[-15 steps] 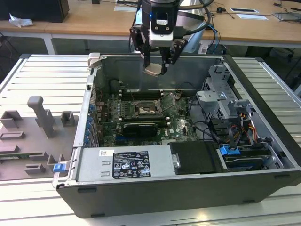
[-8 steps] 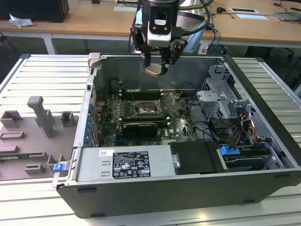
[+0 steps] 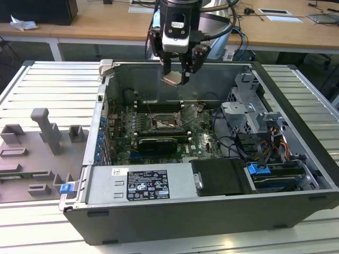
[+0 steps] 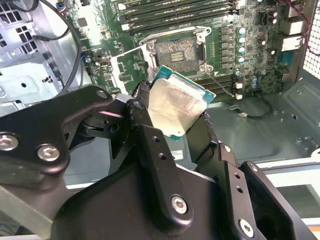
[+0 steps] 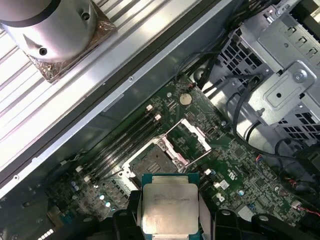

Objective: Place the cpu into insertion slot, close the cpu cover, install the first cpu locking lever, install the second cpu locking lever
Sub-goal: 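Place the cpu into insertion slot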

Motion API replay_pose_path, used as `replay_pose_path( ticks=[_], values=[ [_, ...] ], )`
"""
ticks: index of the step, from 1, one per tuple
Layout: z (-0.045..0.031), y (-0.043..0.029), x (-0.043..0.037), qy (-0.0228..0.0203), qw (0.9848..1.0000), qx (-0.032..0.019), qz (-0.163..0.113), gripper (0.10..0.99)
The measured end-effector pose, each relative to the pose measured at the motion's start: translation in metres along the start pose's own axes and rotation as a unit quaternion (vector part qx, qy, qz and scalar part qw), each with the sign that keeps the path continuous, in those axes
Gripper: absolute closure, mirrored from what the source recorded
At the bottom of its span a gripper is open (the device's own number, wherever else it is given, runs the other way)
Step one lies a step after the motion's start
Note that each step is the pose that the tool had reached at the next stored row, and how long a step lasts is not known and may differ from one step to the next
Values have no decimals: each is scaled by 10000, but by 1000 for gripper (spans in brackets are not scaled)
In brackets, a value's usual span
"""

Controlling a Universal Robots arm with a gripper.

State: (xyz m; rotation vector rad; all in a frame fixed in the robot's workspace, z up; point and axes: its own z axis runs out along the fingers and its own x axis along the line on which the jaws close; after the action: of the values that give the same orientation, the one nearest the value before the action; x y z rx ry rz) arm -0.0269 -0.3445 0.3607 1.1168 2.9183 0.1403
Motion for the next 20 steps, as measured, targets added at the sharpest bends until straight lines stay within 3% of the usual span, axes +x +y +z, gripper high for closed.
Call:
replay_pose_path(
  ticks=[13, 20],
  values=[
    [4, 0, 0, -49, 9984, -11, 557, 545],
    [7, -1, 0, -80, 9959, -17, 906, 545]
  ],
)
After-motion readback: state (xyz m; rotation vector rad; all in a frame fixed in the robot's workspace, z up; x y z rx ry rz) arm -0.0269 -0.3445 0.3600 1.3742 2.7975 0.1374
